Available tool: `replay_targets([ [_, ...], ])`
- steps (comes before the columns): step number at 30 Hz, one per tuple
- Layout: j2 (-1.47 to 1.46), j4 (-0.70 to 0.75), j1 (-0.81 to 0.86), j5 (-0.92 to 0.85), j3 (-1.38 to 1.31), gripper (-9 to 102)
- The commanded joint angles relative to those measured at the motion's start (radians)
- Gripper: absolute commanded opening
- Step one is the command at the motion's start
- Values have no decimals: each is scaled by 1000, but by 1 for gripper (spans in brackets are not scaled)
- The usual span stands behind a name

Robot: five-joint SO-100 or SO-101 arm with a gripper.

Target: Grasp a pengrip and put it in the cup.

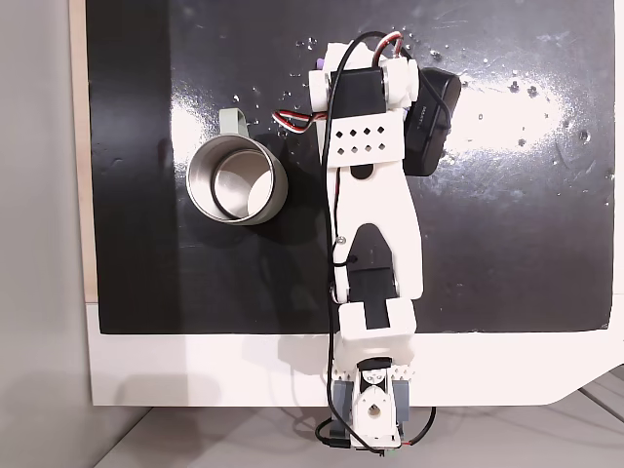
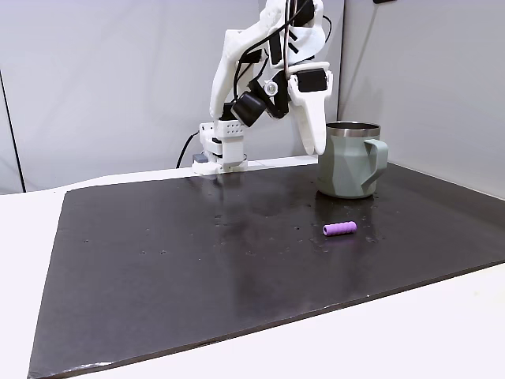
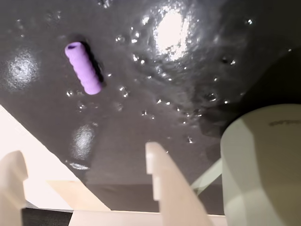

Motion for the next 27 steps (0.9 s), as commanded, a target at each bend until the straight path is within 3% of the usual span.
replay_targets([
  [1, -38, 8, 8, 9, -97, 25],
  [15, -390, -5, 8, -54, -494, 25],
  [27, -592, -37, 3, -67, -680, 24],
])
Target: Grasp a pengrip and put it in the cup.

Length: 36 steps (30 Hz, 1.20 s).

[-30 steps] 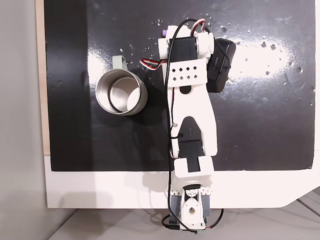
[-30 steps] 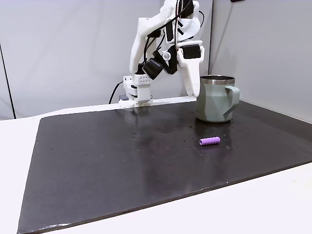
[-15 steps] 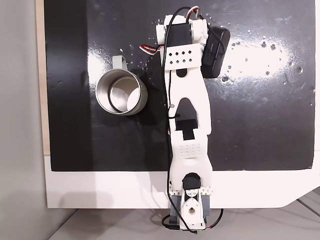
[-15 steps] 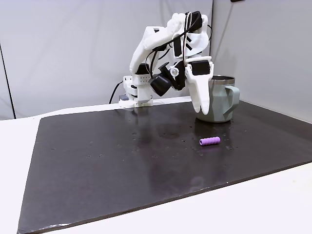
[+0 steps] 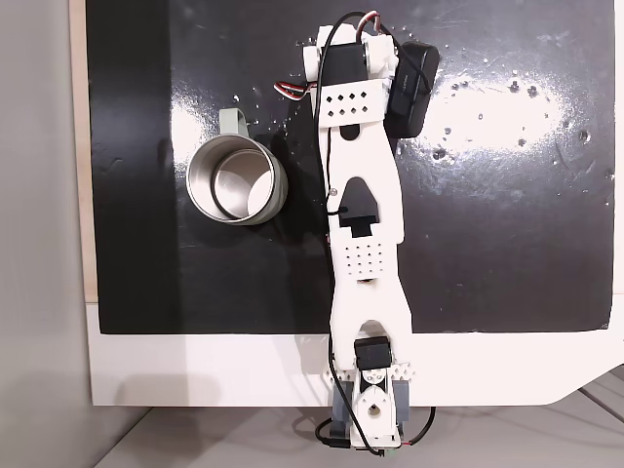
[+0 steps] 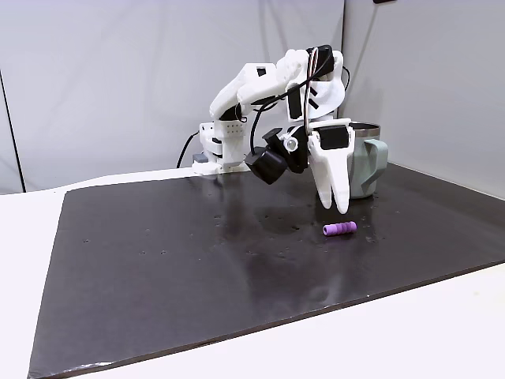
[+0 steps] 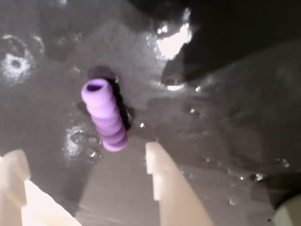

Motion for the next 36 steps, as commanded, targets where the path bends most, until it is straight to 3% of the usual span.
replay_targets([
  [1, -11, -25, 3, -14, -84, 24],
  [19, -178, -92, -2, -15, -172, 20],
  [28, -218, -91, 8, -12, -186, 2],
  [36, -213, -51, 9, -12, -225, 0],
])
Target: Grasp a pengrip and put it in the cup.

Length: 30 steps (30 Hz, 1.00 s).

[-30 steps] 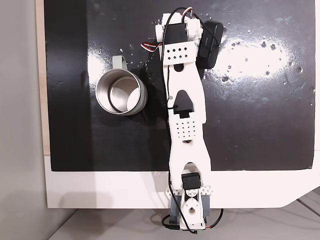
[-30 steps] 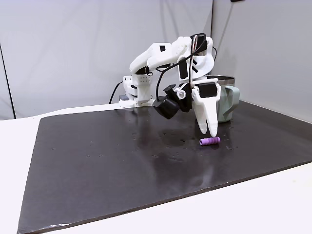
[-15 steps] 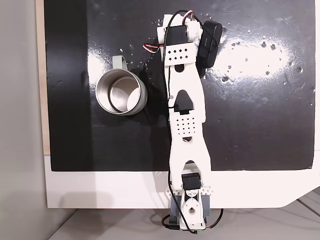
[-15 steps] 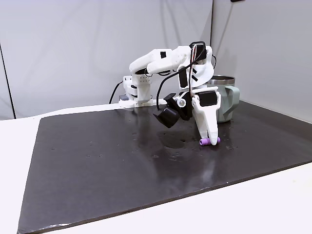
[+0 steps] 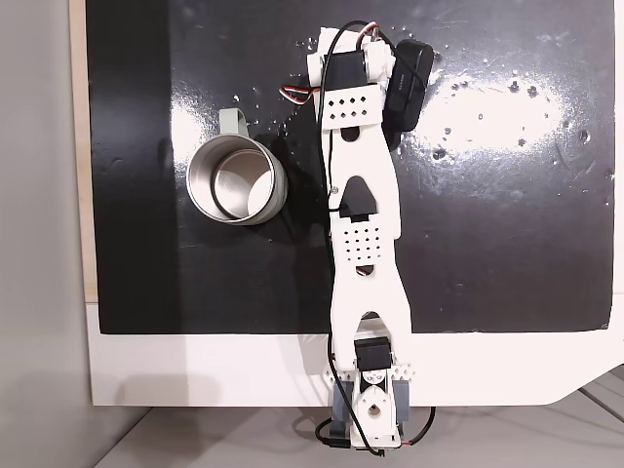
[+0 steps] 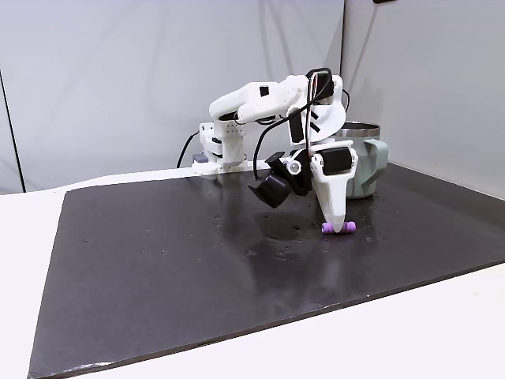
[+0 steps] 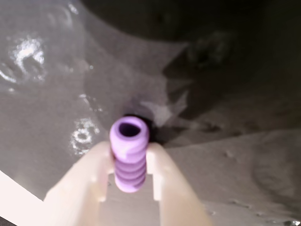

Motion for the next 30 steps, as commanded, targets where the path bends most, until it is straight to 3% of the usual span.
replay_targets([
  [1, 17, 25, 0, -5, -31, 0],
  [12, 379, 91, -5, 17, 133, 0],
  [30, 1072, 152, -121, 8, 675, 0],
])
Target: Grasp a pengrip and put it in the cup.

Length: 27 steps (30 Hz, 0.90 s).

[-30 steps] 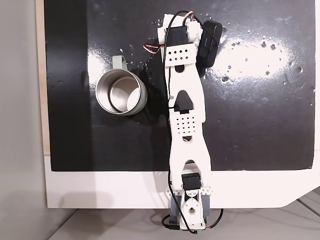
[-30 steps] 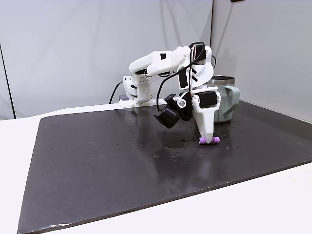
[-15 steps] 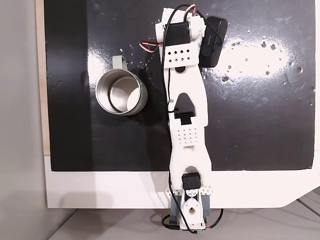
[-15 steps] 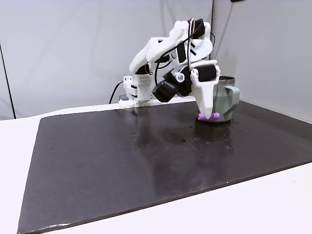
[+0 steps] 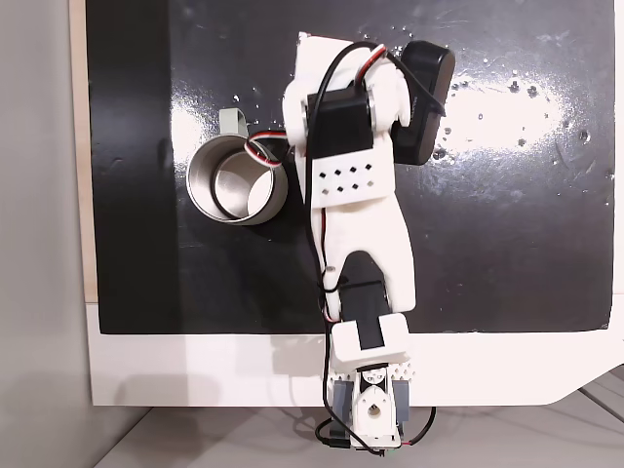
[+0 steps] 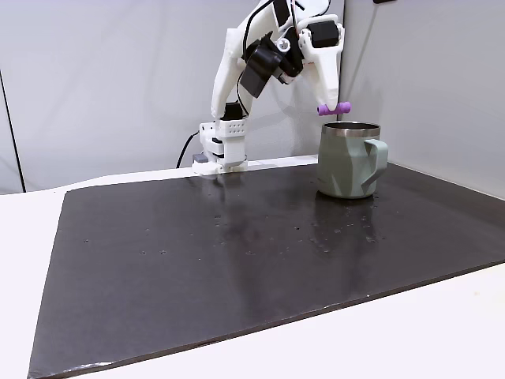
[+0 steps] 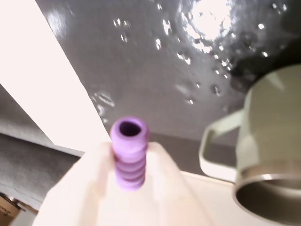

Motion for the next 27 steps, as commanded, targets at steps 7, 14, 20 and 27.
replay_targets([
  [7, 239, -15, -212, -69, 218, 0],
  [14, 219, 3, -364, -172, 261, 0],
  [20, 209, 26, -445, -227, 282, 0],
  [27, 212, 61, -442, -245, 291, 0],
])
